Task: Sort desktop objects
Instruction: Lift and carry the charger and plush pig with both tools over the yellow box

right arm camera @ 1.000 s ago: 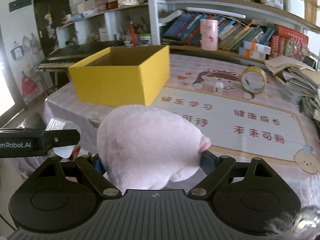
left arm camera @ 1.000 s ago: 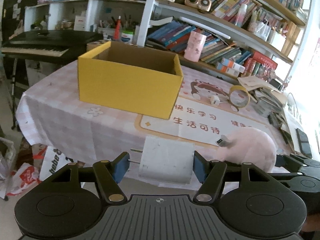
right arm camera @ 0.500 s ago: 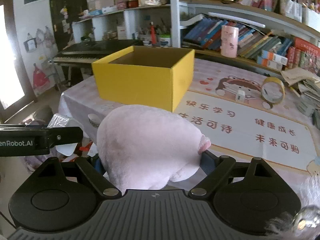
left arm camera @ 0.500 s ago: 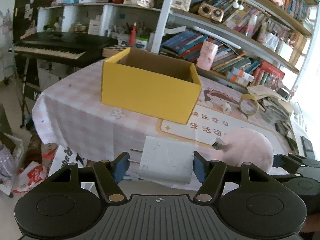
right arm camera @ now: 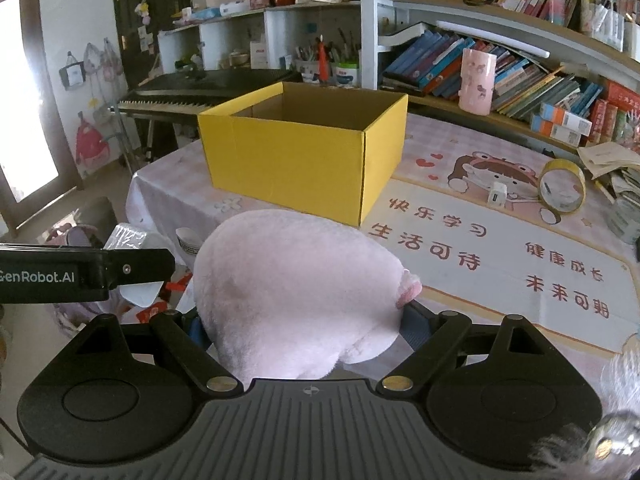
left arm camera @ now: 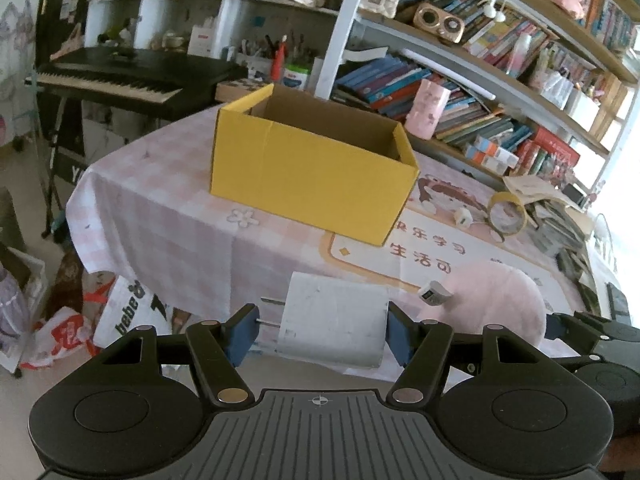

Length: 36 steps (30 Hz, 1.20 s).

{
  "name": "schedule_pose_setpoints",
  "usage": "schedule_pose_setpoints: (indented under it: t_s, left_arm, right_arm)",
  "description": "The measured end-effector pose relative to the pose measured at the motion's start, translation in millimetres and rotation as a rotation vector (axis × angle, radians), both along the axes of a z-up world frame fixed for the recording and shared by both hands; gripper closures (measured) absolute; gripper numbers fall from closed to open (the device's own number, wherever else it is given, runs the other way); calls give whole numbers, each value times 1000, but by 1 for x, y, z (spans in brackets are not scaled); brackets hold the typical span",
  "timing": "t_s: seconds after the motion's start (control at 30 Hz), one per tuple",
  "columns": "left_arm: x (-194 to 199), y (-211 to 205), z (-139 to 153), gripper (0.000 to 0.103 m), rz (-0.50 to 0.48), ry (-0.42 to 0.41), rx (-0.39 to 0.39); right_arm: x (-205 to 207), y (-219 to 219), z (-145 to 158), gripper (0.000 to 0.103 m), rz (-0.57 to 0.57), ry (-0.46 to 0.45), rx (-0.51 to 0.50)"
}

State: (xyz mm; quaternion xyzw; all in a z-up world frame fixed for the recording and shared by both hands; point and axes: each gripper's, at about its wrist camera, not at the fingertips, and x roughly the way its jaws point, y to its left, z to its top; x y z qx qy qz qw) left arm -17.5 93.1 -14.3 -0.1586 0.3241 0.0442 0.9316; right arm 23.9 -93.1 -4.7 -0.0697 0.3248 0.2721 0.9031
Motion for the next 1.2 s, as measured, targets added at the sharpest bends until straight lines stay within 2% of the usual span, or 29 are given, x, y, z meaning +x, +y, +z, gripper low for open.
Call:
schedule_pose_setpoints:
  t_s: [0.23, 0.4, 0.6, 0.87, 1.03, 1.2]
  left_arm:
    - [25, 6, 3, 37, 30, -17, 11]
    - [50, 9, 11, 37, 31, -42, 31]
    - [89, 17, 33, 37, 32, -119, 81]
    - [150, 28, 57, 37, 49, -186, 137]
    - [182, 32, 56, 37, 90, -185, 170]
    - [217, 33, 42, 37, 87, -124, 211]
  right_arm:
    - [27, 3, 6, 16, 22, -47, 15]
    - [56, 5, 19, 16, 38, -119, 20]
    - [100, 7, 42, 16, 43, -194, 63]
    - [165, 19, 66, 16, 71, -247, 113]
    - [199, 31, 73, 16, 100, -256, 131]
    - [234, 43, 73, 16, 116, -222, 136]
